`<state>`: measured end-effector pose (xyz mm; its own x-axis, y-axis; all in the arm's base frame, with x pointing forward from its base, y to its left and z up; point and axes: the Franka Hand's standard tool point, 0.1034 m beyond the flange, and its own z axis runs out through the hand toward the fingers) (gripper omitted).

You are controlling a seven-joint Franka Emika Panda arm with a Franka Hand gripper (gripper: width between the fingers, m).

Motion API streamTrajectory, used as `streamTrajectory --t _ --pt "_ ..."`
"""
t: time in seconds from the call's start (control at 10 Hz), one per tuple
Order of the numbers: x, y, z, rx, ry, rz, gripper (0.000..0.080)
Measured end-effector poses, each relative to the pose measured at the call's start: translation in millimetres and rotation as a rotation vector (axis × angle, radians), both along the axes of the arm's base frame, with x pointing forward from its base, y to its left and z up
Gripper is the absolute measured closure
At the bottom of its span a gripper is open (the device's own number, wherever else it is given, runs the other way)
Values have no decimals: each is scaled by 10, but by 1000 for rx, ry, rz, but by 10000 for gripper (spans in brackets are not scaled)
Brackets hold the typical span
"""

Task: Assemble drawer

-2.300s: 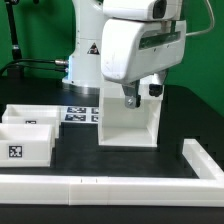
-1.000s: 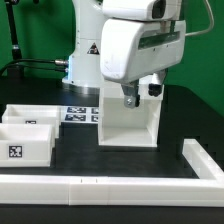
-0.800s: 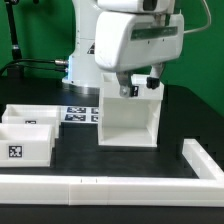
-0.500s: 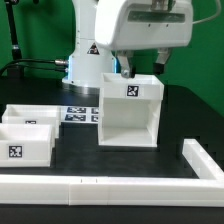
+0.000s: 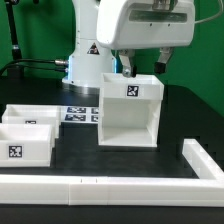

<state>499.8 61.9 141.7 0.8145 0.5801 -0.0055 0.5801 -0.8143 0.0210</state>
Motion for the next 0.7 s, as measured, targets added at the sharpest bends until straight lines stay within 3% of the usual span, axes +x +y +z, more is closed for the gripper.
streamTrajectory --t 0.2,0.4,0.7 --pt "-209 61 37 -8 0 -210 150" --pt "-309 217 31 -11 17 -347 150" --pt "-464 365 -67 27 59 -448 150"
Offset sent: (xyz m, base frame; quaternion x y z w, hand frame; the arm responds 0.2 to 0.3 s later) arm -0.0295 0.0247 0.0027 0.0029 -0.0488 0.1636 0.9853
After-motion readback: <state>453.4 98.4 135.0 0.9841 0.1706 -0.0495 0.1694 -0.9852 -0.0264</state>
